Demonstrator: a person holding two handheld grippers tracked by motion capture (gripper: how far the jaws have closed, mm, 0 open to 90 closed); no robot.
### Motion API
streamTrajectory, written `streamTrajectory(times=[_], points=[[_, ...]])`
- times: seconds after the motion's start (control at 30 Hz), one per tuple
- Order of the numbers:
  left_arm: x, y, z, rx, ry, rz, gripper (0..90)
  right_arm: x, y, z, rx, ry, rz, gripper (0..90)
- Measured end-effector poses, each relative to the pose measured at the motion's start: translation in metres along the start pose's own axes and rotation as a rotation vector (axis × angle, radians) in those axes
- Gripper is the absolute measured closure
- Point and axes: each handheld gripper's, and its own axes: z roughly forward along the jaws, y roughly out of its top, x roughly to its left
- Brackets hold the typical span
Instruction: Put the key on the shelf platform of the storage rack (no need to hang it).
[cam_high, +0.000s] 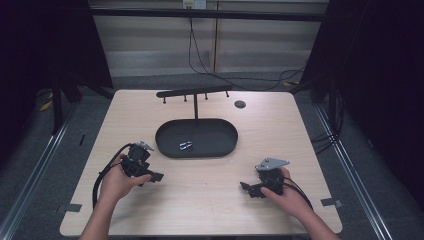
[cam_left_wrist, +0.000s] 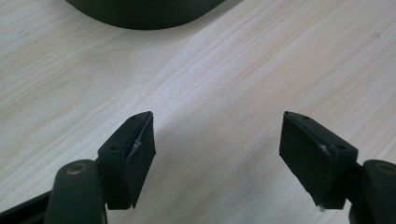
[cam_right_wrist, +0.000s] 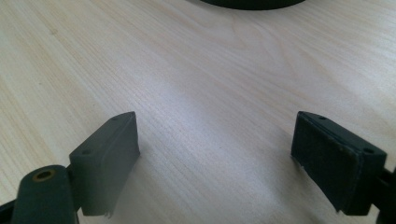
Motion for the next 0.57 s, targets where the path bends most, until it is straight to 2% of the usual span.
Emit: streamTrajectory(times=[0.13,0.2,0.33,0.43,0.57], points=[[-0.001,-0.005,0.000,-0.001,0.011,0.006,26.5,0.000,0.000,0.000,0.000,0.000,0.000,14.6],[-0.001,-0.006,0.001,0.010,0.018,0.022,26.5,0.000,0.000,0.000,0.000,0.000,0.000,14.5],[-0.003,-0.009,0.002,0.022,0.028,0.019,26.7,0.000,0.000,0.000,0.000,0.000,0.001,14.6],[-0.003,-0.012,0.002,0.042,0.040,0.039,27.0,0.000,0.000,0.000,0.000,0.000,0.000,14.5],[-0.003,-0.013,0.002,0.052,0.048,0.029,27.3,0.000,0.000,0.000,0.000,0.000,0.000,14.5]])
